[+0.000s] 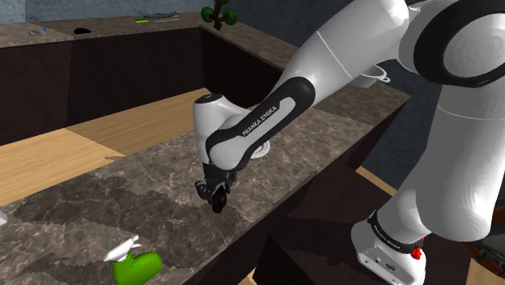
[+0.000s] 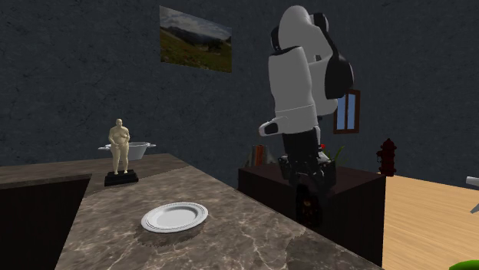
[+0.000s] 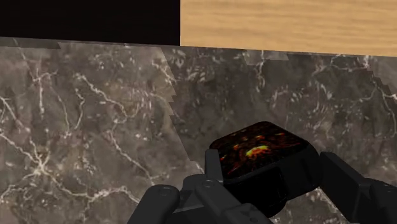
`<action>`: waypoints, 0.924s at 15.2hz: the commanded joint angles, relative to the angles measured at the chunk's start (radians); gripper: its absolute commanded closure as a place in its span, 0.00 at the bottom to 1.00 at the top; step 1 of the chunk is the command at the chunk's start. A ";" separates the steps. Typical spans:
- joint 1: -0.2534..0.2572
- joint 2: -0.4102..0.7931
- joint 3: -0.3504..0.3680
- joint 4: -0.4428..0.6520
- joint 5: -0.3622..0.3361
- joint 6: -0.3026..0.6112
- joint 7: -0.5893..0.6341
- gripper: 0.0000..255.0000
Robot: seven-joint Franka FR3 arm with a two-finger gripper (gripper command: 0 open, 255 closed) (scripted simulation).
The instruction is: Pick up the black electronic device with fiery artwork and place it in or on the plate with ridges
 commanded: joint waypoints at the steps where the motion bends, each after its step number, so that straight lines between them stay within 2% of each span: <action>1: -0.003 -0.020 0.004 0.002 0.006 -0.022 -0.001 1.00; 2: -0.004 -0.029 0.006 0.003 0.010 -0.031 -0.002 1.00; 14: -0.184 -0.012 -0.091 0.083 -0.013 -0.124 -0.256 1.00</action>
